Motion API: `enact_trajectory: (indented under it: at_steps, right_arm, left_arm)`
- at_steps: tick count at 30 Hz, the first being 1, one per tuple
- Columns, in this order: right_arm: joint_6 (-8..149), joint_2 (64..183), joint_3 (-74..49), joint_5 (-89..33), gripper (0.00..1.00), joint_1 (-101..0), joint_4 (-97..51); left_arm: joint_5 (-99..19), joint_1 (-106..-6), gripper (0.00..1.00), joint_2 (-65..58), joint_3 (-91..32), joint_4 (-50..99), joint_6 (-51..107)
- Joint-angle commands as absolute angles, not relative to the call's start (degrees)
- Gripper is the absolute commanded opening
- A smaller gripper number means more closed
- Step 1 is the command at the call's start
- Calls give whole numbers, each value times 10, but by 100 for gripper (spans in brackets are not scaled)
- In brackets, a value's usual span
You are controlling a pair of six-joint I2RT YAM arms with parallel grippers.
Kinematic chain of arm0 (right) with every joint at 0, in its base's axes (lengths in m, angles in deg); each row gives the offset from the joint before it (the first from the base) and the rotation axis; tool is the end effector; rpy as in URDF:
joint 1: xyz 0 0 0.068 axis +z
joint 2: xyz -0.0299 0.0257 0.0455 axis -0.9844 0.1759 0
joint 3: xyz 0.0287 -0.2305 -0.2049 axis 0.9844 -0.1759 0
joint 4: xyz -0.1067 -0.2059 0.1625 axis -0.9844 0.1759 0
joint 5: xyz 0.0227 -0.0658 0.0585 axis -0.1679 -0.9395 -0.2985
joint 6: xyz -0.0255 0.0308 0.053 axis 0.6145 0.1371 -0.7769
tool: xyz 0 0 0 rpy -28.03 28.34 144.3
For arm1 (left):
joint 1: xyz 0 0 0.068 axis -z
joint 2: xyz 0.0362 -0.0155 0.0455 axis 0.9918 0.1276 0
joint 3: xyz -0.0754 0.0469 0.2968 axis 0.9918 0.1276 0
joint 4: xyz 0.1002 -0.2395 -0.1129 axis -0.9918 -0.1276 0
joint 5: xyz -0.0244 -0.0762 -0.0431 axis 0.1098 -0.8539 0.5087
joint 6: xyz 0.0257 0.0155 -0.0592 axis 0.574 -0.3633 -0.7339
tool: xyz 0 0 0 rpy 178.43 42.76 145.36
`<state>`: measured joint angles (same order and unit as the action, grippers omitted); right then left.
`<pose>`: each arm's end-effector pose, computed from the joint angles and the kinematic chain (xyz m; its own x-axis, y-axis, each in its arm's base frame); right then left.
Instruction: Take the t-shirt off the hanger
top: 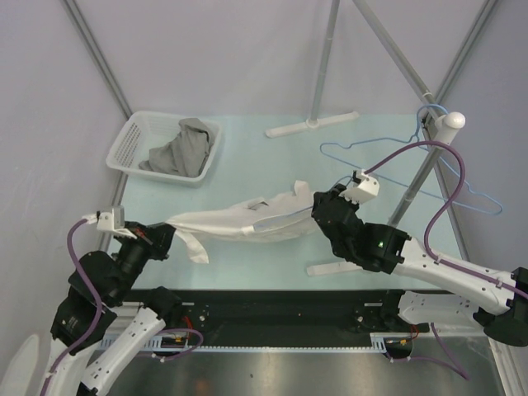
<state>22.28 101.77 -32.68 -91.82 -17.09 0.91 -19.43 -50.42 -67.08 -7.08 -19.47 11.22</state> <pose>0.1427 0.1817 0.3684 -0.2519 0.5031 -0.8267 0.0855 0.8625 0.4988 0.0284 -0.0049 0.3770 -0.2266 -0.4105 -0.8833 0.2695 0.8450 -0.4618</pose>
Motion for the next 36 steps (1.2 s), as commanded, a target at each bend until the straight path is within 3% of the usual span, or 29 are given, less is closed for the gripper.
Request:
enact_trajectory:
  at_steps: [1,10,22,31,36]
  right_arm:
    - [179,1007,-319,-954,0,-171,-2]
    - [169,991,-321,-948,0,-170,-11]
    - [189,992,-308,-935,0,-167,-19]
    - [258,1043,-282,-890,0,-133,-94]
    - [254,1078,-255,-914,0,-110,-77]
  left_arm:
    - [-113,-502,0,-698,-98,-211,94]
    - [-68,-502,0,-720,-96,-258,84]
    - [-98,-502,0,-706,-58,-242,79]
    - [-353,-503,0,-482,-39,-53,94]
    - [-404,-503,0,-305,-143,11,133]
